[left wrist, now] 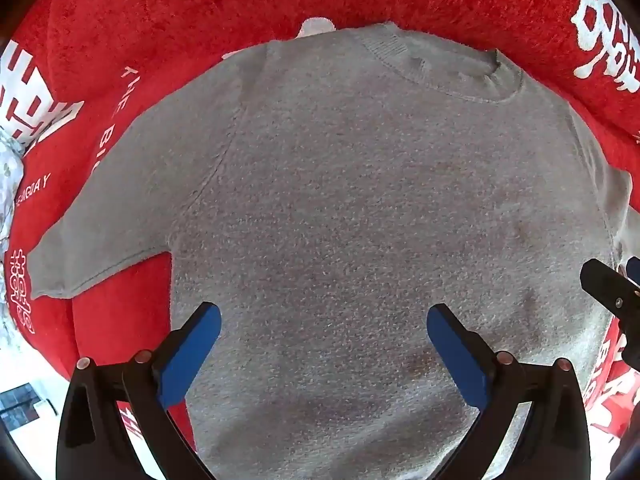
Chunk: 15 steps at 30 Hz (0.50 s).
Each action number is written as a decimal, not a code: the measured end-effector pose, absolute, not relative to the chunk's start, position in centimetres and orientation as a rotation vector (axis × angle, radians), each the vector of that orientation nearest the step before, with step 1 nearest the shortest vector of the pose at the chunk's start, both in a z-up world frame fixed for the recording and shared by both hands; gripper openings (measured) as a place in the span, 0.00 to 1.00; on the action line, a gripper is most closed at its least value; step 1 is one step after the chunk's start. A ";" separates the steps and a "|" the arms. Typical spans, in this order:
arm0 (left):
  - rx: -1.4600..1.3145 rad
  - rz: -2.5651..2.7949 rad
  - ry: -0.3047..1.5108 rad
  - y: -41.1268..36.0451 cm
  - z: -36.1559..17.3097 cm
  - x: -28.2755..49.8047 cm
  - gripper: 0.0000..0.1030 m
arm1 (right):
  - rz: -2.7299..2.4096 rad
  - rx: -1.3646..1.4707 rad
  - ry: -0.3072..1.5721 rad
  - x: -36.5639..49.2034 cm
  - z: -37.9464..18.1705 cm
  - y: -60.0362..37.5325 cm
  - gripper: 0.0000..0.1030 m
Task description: Fold small clothes
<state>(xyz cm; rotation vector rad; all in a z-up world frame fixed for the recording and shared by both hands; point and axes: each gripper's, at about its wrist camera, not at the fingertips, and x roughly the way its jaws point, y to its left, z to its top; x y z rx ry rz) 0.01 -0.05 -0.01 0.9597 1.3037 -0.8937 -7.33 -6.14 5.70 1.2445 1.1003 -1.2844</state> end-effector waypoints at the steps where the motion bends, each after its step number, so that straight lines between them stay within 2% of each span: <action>1: 0.961 -0.894 1.304 0.0 -0.1 0.2 1.00 | -1.272 1.236 1.110 -7.5 5.7 -6.0 1.00; 15: 0.950 -0.899 1.304 0.3 -0.5 1.5 1.00 | -1.118 1.123 1.212 -9.0 6.3 -6.2 1.00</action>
